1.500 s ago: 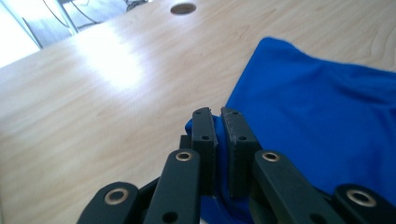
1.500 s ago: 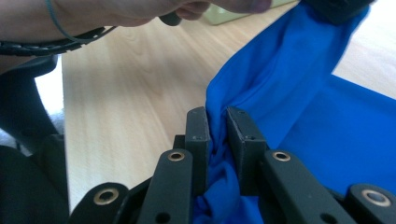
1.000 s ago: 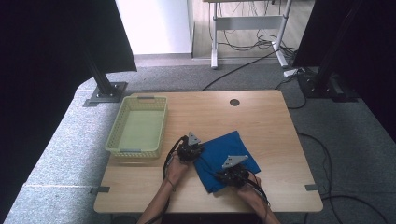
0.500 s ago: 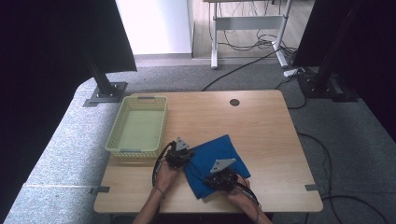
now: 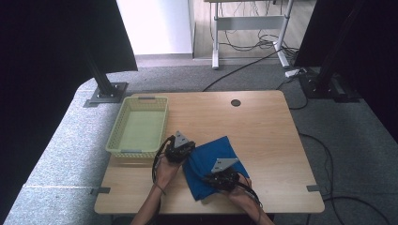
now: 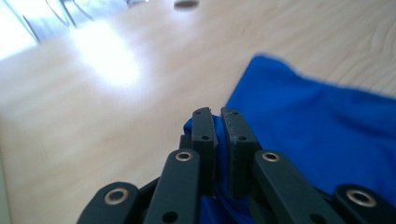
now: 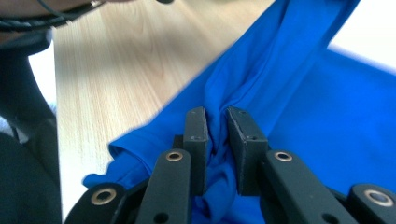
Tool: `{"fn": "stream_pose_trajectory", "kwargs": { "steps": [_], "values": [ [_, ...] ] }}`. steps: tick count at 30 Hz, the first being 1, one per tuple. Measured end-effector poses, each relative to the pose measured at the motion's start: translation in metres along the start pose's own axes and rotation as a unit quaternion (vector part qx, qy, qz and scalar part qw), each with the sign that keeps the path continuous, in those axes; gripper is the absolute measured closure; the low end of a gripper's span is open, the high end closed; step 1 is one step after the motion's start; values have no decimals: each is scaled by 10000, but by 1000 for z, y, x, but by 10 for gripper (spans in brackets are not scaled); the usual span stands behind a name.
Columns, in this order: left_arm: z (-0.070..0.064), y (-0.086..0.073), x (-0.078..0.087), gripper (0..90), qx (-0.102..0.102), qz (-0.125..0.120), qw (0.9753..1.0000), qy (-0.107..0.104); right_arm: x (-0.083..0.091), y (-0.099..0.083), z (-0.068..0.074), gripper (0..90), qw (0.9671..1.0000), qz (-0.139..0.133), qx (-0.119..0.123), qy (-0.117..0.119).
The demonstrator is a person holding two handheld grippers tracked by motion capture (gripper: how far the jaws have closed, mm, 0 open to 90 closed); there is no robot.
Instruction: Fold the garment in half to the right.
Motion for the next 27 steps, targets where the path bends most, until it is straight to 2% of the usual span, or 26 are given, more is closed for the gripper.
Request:
{"fn": "stream_pose_trajectory", "kwargs": {
  "steps": [4,9,10,14,17,22,27],
  "values": [
    [-4,19,-3,840,-85,-182,9998,2,22,8,-5,779,9996,-239,12,-164],
    [-9,21,-18,841,-104,-258,9995,-141,35,3,-16,779,9991,-253,-85,-333],
    [-13,14,-31,840,-127,-165,9995,-228,35,-7,-22,779,9990,-140,-177,-383],
    [-18,-3,-50,840,-230,171,9991,-319,26,-23,-27,778,9988,115,-239,-411],
    [-20,-14,-59,840,-282,364,9983,-345,17,-35,-32,778,9981,336,-301,-413],
    [-17,-23,-61,839,-272,496,9977,-384,9,-40,-33,778,9978,437,-361,-348],
    [-11,-34,-50,839,-140,513,9979,-371,1,-36,-25,778,9983,418,-327,-231]
  ]
}}
Point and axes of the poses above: each handheld gripper's, and its own axes: x roughly backward along the jaws, y roughly out of its top, z roughly to its left, the point moved 6 cm from there along -x, roughly forward along the jaws, and after that the axes turned 4 degrees about z, right-handed, at the moved point
